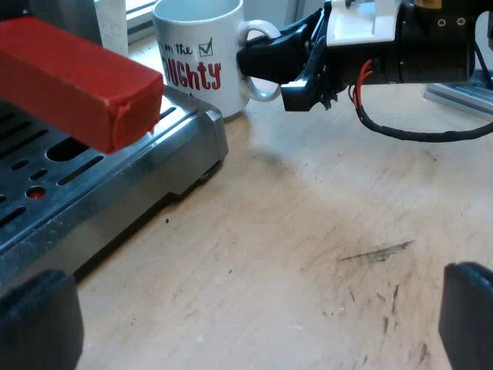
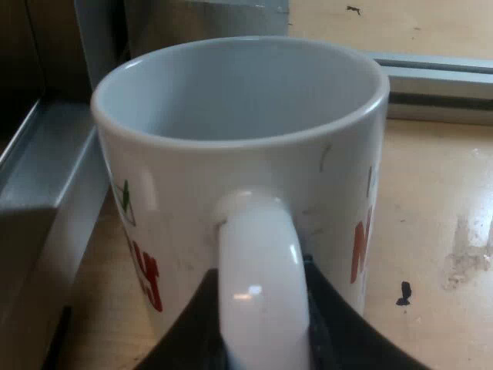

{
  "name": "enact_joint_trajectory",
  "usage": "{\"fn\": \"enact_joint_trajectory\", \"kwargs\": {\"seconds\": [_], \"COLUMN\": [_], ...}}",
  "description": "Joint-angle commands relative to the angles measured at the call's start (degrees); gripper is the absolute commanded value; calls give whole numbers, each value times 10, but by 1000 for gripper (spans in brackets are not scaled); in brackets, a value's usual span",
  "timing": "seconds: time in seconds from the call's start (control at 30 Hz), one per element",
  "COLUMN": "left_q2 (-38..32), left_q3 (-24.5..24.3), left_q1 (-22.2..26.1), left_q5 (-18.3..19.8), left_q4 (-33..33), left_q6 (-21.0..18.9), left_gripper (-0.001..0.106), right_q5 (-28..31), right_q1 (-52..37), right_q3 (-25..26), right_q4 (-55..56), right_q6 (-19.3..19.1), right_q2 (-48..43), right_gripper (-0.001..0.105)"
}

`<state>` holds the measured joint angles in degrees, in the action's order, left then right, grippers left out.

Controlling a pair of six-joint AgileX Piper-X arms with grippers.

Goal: Remove mug from coffee machine

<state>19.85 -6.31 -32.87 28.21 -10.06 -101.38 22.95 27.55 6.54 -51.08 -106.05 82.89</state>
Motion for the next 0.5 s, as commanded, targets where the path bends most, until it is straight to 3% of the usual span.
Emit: {"fn": "enact_joint_trajectory", "kwargs": {"seconds": [0.03,0.23,0.47,0.5], "left_q2": [-1,-1,-1,-1], "left_q3": [-2,-2,-2,-2], "left_q1": [-3,-3,-3,-3], "left_q5": [-5,-5,-5,-5], "left_q4": [9,9,7,7], "left_q6": [-3,-3,-3,-3], "left_gripper": [95,95,95,95], "right_q5": [2,3,3,3], "right_q1": [-3,-3,-3,-3], "right_q3": [4,4,4,4], "right_q4": [-10,-9,-8,-4], "right_q6": [-4,-3,1,4], "right_q2": [-2,-2,-2,-4], "right_gripper": [0,1,43,45]}}
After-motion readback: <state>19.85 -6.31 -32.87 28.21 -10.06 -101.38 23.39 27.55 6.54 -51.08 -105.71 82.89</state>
